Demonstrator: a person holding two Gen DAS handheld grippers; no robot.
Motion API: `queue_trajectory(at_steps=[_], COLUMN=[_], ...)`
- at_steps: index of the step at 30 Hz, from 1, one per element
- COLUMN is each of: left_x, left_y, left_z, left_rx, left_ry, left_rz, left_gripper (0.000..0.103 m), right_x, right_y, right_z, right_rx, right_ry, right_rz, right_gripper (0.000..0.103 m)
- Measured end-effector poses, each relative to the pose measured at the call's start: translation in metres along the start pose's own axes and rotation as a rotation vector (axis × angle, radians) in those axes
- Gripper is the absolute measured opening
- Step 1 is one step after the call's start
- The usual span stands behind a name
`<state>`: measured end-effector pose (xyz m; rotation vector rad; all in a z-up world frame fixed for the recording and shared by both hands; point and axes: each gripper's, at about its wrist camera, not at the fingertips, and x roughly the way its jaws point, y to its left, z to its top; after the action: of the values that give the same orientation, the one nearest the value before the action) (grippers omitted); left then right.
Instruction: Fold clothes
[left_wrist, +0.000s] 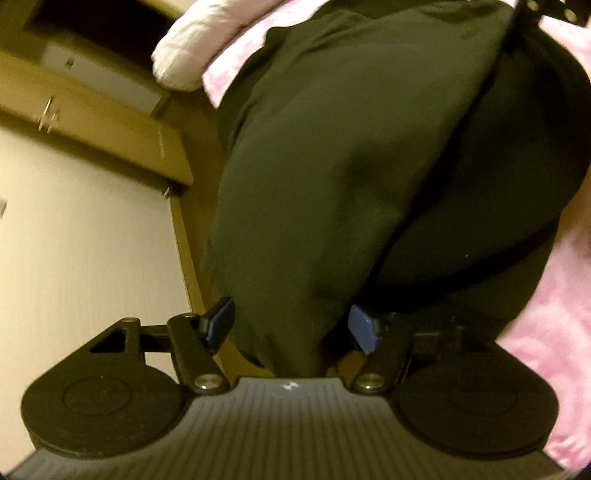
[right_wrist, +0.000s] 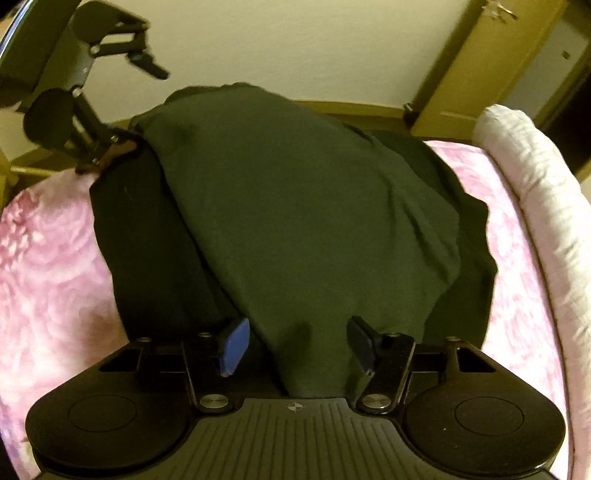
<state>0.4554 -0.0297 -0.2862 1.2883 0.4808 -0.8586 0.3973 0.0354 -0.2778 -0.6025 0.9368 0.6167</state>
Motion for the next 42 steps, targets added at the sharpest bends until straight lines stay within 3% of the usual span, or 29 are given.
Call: queue_trajectory(at_steps=[3,5,6,8,11,14,15,17,21,28,33,37,42], left_x=[0.004,0.005,0.005,0.005,0.005,0.005,0.004,-0.004,-0.031,-0.105,-0.168,-0.210,-0.261], left_y=[0.004,0.007,0.008,0.011,0.015,0.019,0.020,0.024,0.053,0.086,0.060,0.017,-0.057], left_z=[0.001,0.002,0.003,0.004,0.005,0.006,0.009,0.009,0.015,0.069,0.125,0.180,0.262], left_rx=[-0.005,-0.024,-0.033,-0.052,-0.079,-0.107,-0.110,-0.135,-0.204,-0.275,-0.265,-0.227,-0.130], left_ry=[-0.009,-0.013,-0.015,-0.019,-0.026,-0.032,-0.030,-0.028,-0.102,-0.279,-0.392,-0.461,-0.517], left_rz=[-0.038,-0.043,-0.046,-0.051,-0.059,-0.067,-0.075,-0.064,-0.008,0.038,-0.005,-0.081,-0.167], left_gripper=[0.051,0.033,0.028,0.028,0.034,0.028,0.023,0.016,0.012,0.010,0.010,0.010,0.010], right_x=[0.011,0.015,0.014,0.011,0.016,0.028,0.031,0.034,0.000,-0.113,-0.176,-0.218,-0.270], right_y=[0.002,0.003,0.002,0.002,0.004,0.011,0.013,0.013,-0.004,-0.041,-0.042,-0.032,-0.011], right_z=[0.003,0.005,0.005,0.007,0.009,0.012,0.013,0.016,0.027,0.034,-0.002,-0.061,-0.155], right_rx=[-0.039,-0.060,-0.063,-0.064,-0.087,-0.128,-0.145,-0.146,-0.070,0.040,0.123,0.218,0.442], right_ry=[-0.002,-0.005,-0.015,-0.041,-0.044,-0.026,-0.023,-0.014,-0.080,-0.254,-0.265,-0.230,-0.203], right_rz=[0.003,0.001,-0.005,-0.020,-0.028,-0.019,-0.011,0.007,-0.032,-0.129,-0.177,-0.202,-0.181], right_gripper=[0.061,0.058,0.051,0.039,0.039,0.039,0.035,0.005,0.004,0.001,0.001,0.001,0.001])
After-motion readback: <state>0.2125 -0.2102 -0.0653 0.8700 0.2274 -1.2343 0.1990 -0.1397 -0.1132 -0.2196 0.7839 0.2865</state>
